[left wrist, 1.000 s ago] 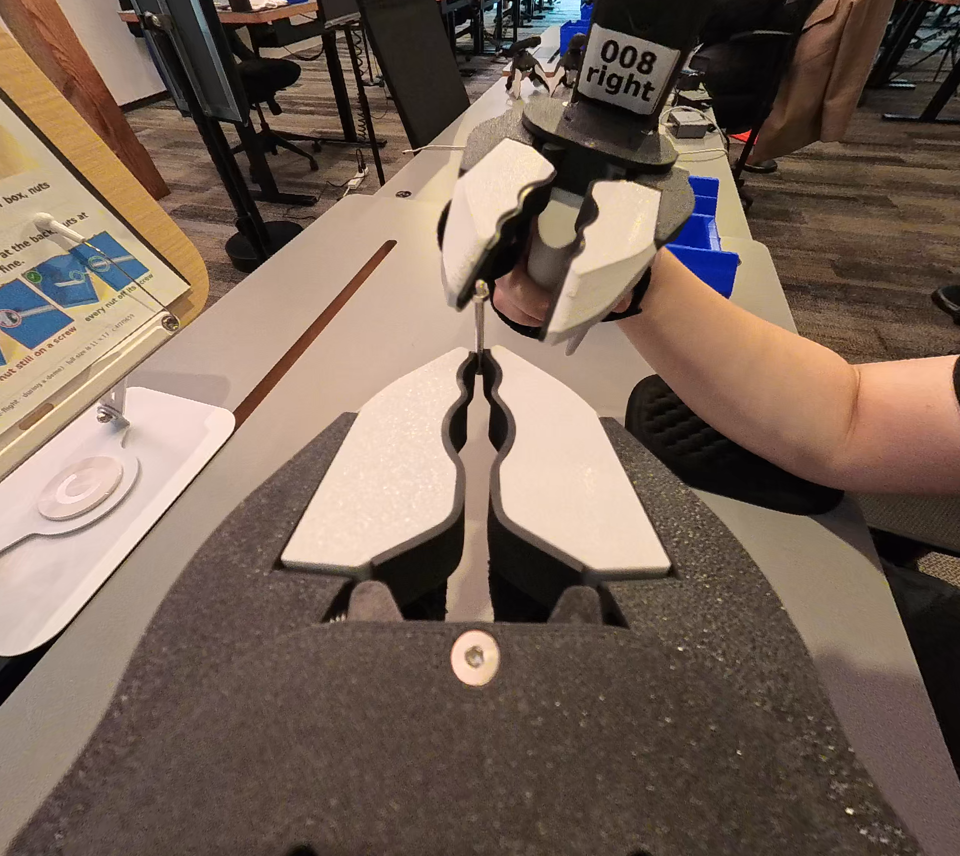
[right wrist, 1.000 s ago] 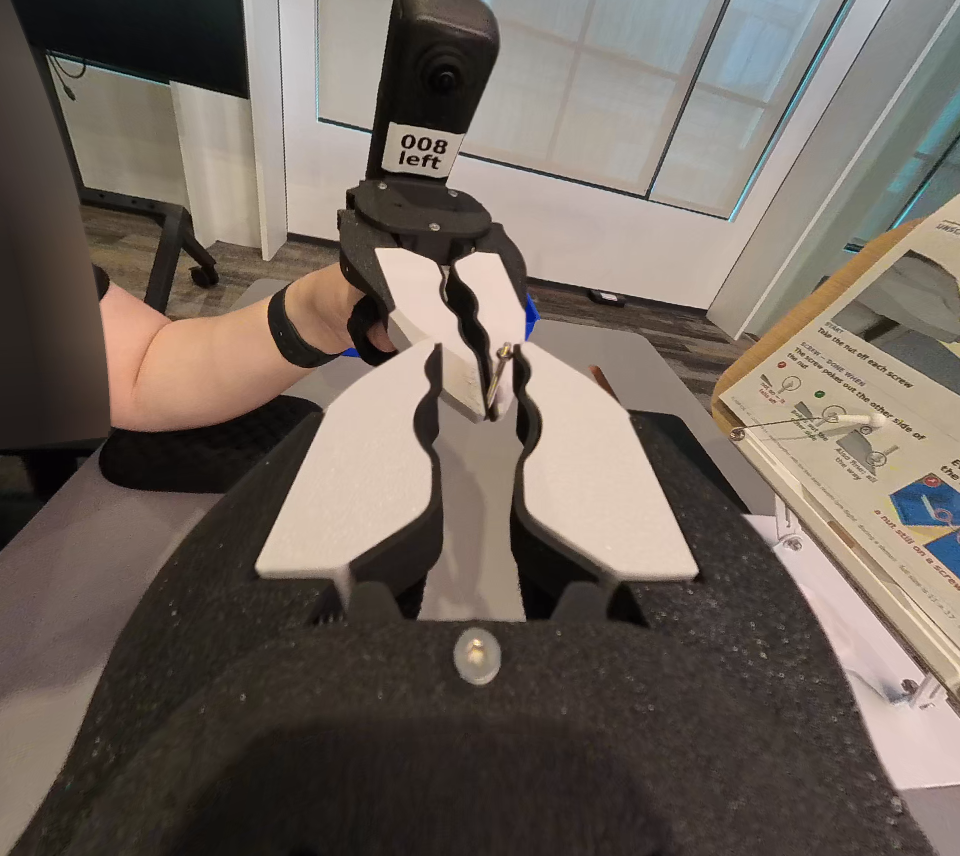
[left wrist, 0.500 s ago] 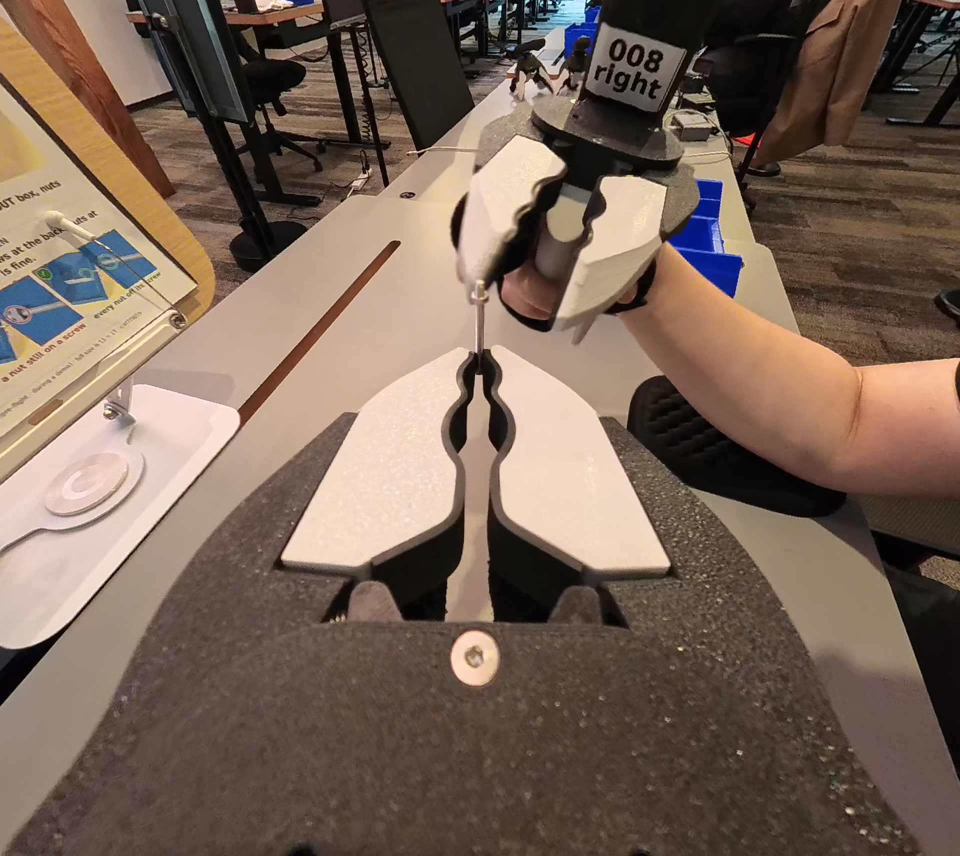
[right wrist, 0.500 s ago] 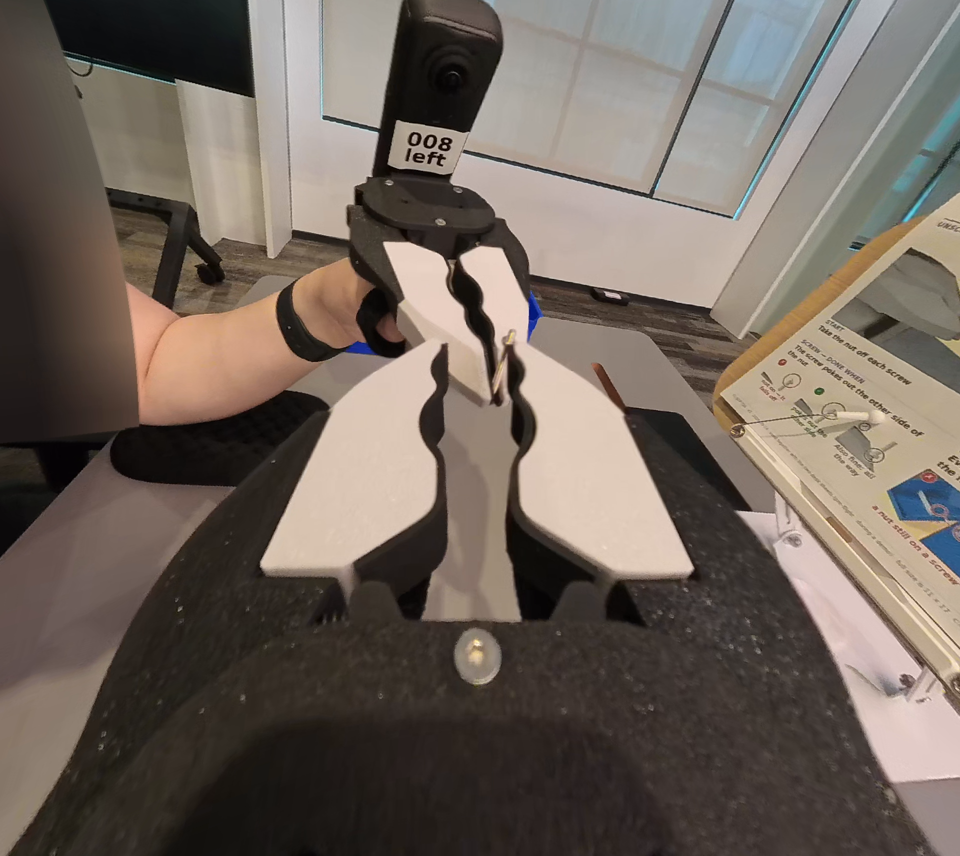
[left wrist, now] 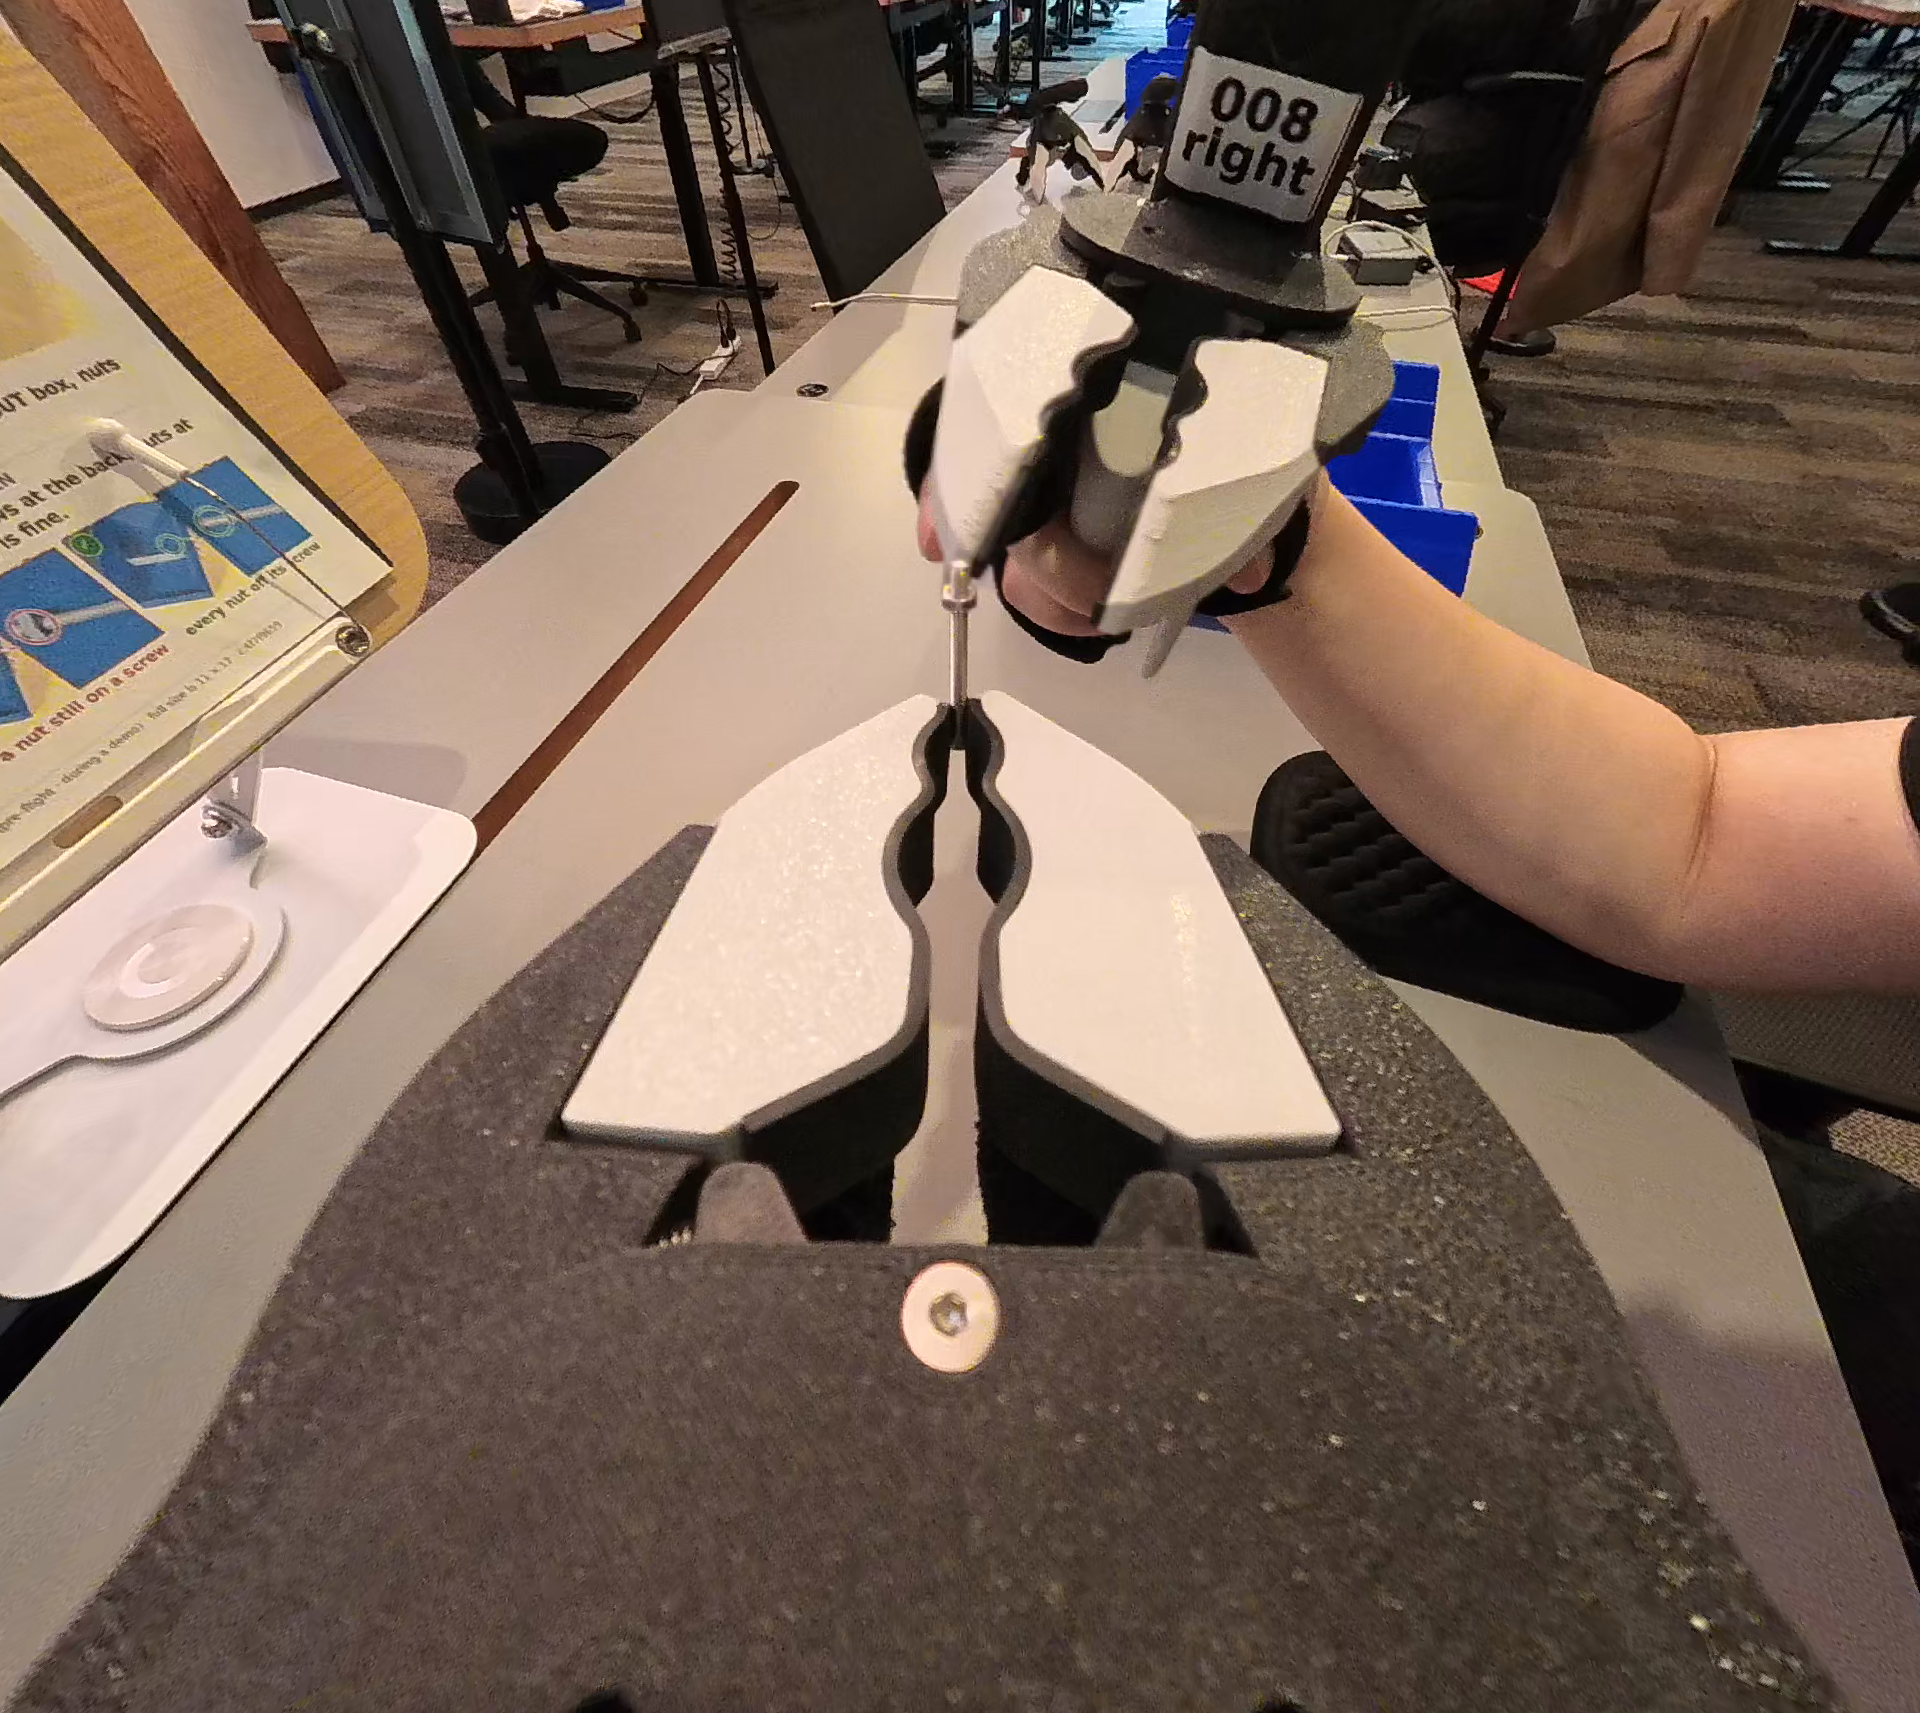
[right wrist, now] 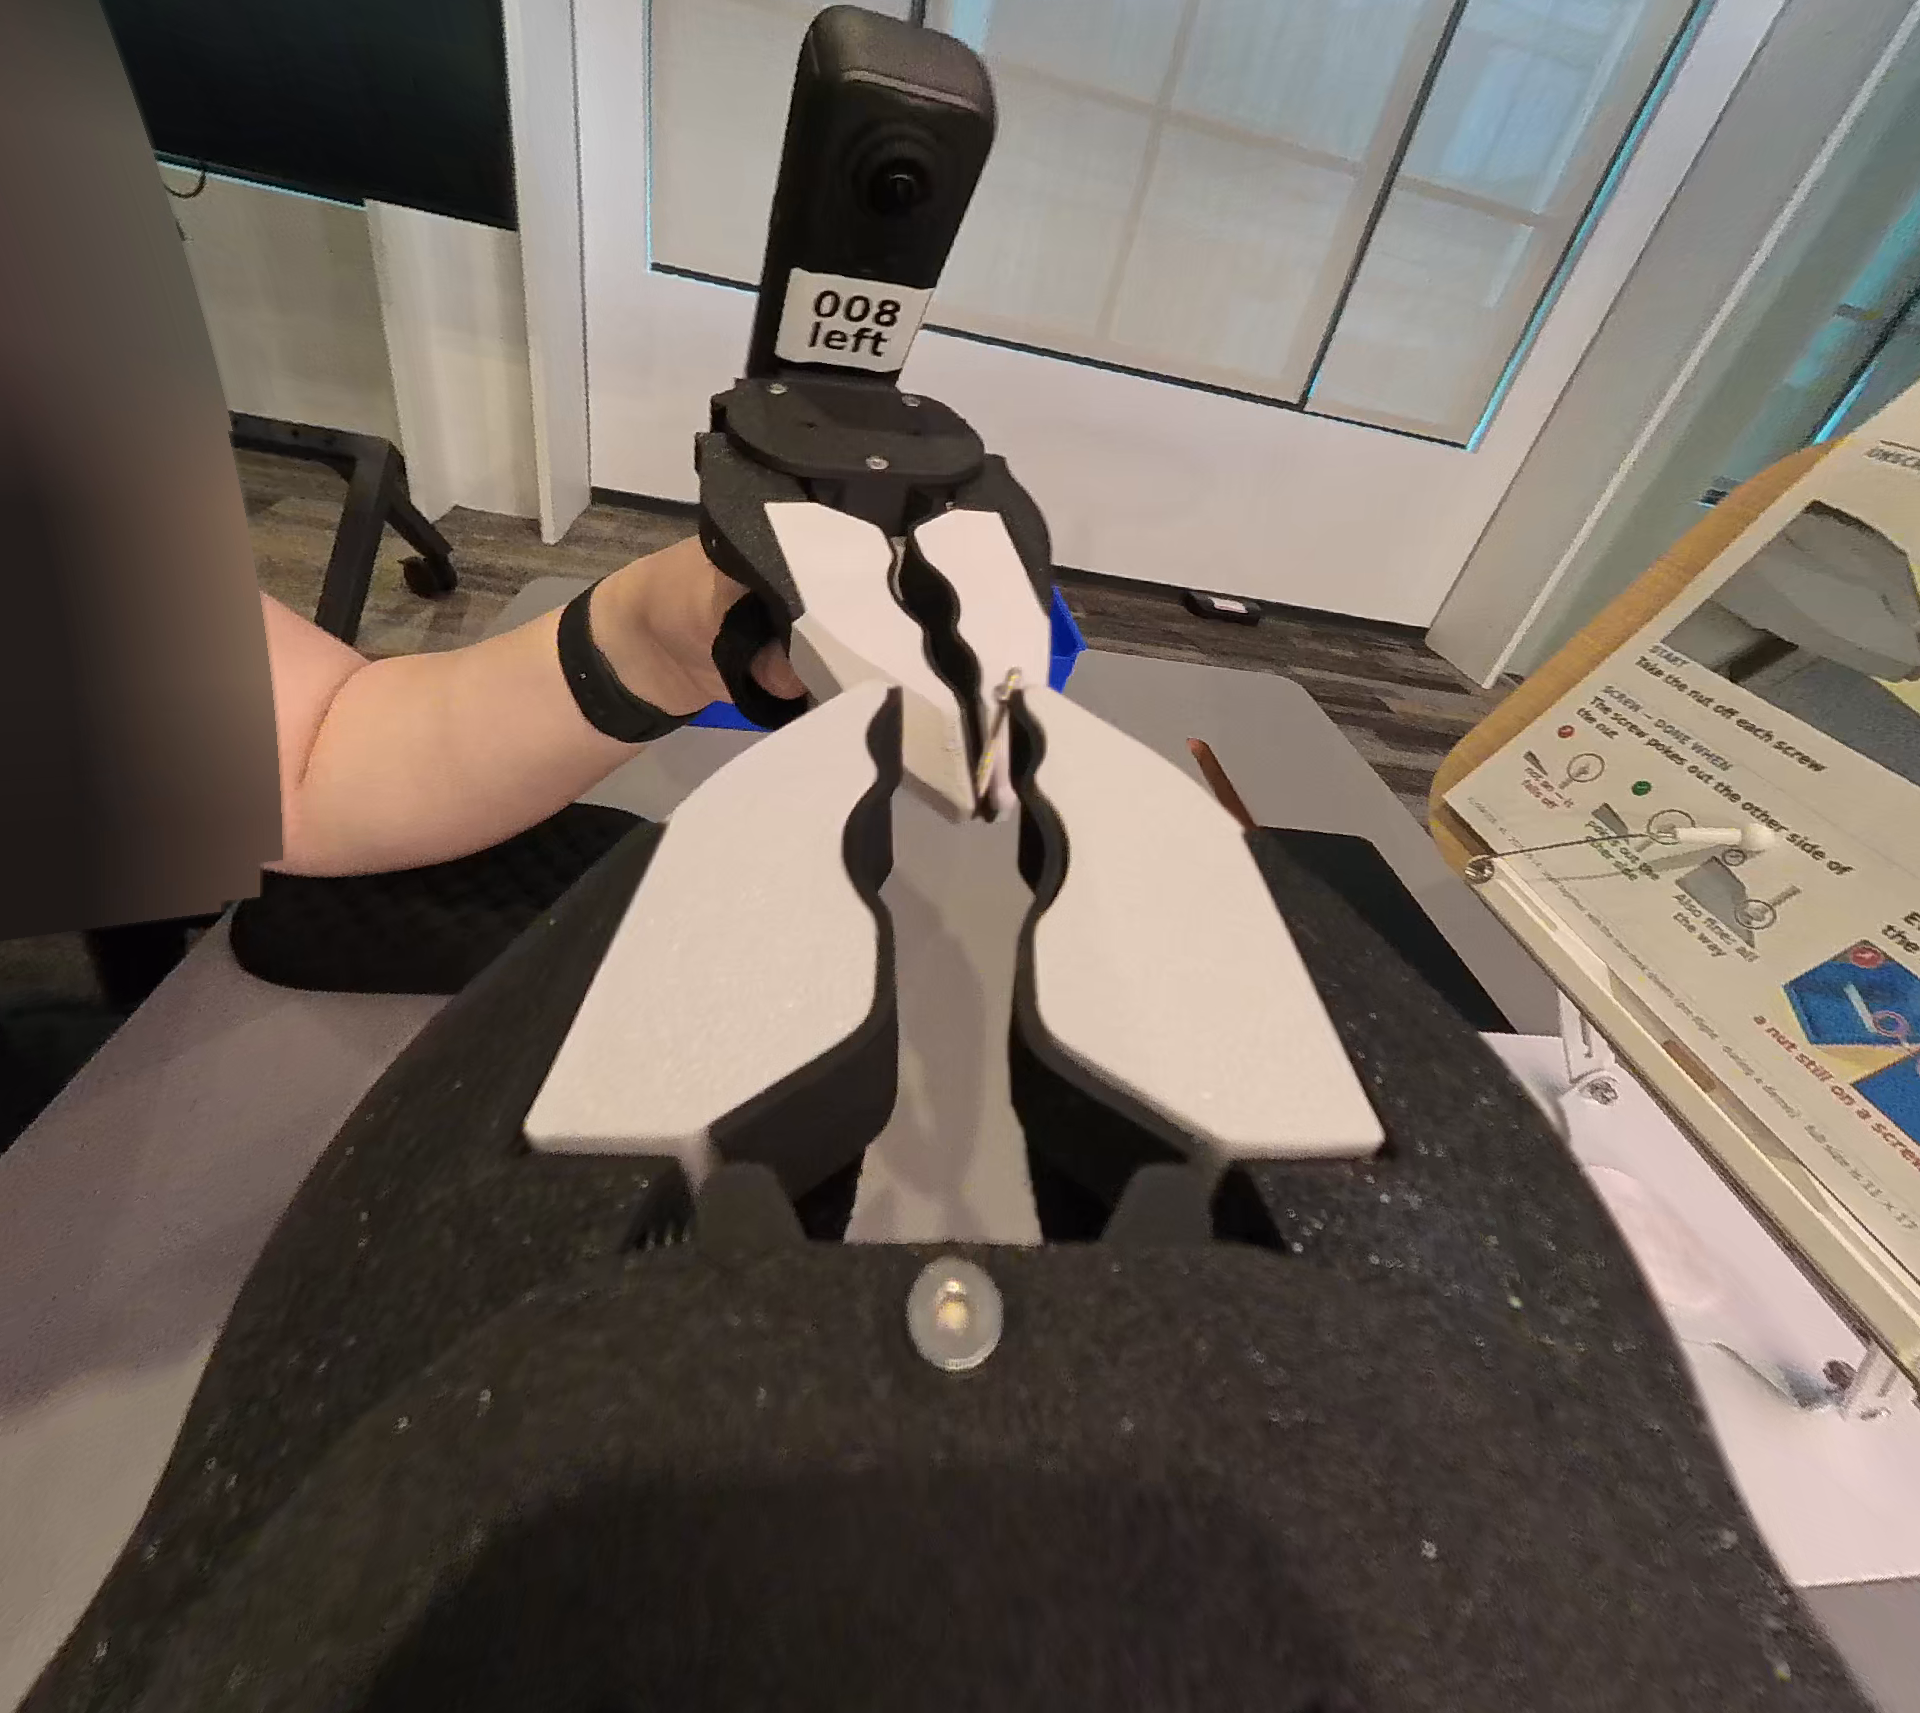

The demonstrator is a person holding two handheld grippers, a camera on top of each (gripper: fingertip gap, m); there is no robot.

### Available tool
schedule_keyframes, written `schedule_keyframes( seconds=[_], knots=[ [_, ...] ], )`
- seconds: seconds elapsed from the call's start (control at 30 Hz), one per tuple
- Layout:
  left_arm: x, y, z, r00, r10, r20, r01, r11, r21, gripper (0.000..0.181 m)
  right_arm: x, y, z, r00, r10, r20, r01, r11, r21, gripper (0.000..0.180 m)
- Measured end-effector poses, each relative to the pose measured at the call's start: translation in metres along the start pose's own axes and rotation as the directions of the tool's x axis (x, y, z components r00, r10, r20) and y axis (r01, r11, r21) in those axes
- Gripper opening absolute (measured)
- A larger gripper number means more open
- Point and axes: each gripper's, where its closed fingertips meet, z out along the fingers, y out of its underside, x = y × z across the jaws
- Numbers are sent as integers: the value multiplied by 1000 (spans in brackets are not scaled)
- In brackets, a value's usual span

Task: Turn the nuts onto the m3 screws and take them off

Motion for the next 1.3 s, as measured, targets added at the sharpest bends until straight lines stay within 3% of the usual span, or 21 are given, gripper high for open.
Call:
schedule_keyframes(
  seconds=[0.1, 0.3, 0.57, 0.67, 0.77, 0.97, 1.3],
  knots=[
    [2, 0, 2, 1000, 6, -3, -6, 1000, -3, 2, 2, 3, 4, 1000, 0, -14, 0, 1000, -7, 27],
    [0, -1, -1, 1000, 0, 3, 0, 1000, 3, 2, -2, 4, 2, 1000, -5, 14, 5, 1000, -19, 18],
    [1, 0, 0, 1000, 5, 2, -5, 1000, -4, 2, -1, 6, 5, 1000, -6, 6, 6, 1000, -21, 24],
    [-1, -1, -2, 1000, -3, 8, 3, 1000, 8, 2, -3, 2, -1, 1000, -2, 29, 2, 1000, 0, 12],
    [0, -3, -3, 1000, -7, 0, 7, 1000, 20, 2, 8, 0, -2, 999, 37, -24, -36, 999, 20, 13],
    [1, -5, -3, 1000, -6, -5, 6, 1000, 27, 2, 5, 6, 7, 998, 68, 10, -69, 998, 15, 14],
    [1, -6, -5, 1000, -7, -5, 7, 999, 34, 2, 7, 5, 11, 995, 97, 23, -98, 994, 47, 3]
  ],
)
